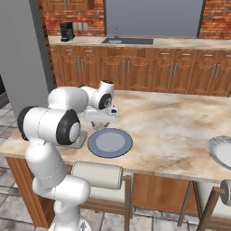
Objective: Place two dumplings into each of the tupperware containers and then place the containers in the fridge.
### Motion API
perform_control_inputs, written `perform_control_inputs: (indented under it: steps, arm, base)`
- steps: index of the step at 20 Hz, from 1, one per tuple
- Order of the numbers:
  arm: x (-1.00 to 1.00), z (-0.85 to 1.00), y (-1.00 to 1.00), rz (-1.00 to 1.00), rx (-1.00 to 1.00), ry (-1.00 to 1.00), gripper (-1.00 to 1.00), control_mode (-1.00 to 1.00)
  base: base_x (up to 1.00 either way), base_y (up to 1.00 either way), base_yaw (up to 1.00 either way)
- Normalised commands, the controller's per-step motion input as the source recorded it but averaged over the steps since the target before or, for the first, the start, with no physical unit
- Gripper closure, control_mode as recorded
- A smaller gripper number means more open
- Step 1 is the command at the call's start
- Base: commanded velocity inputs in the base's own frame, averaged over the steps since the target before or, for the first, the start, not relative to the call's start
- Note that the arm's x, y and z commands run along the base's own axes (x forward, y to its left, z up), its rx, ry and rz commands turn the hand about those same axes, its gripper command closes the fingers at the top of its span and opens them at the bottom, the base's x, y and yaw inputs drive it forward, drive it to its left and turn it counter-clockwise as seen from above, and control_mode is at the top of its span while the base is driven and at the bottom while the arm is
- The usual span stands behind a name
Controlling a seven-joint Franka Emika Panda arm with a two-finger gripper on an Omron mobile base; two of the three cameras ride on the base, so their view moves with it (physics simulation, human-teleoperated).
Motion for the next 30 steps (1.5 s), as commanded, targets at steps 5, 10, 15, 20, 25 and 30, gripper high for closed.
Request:
perform_control_inputs:
  steps: [5,10,15,20,25,30]
  arm:
    - [-0.1,0.18,0.87,-0.01,-0.05,0.07,1.0,-1.0]
    - [-0.07,-0.02,1.0,0.0,-0.1,0.12,1.0,-1.0]
    - [0.0,-0.17,0.89,0.0,-0.07,0.12,1.0,-1.0]
    - [0.16,-0.18,0.62,-0.01,-0.01,0.02,1.0,-1.0]
    - [0.26,-0.25,0.14,0.0,0.0,0.0,1.0,-1.0]
    - [0.12,-0.47,0.0,0.0,0.0,0.02,1.0,-1.0]
  base:
    - [0.0,0.0,0.0]
    - [0.0,0.0,0.0]
    - [0.0,0.0,0.0]
    - [0.0,0.0,0.0]
    - [0.0,0.0,0.0]
    - [0.0,0.0,0.0]
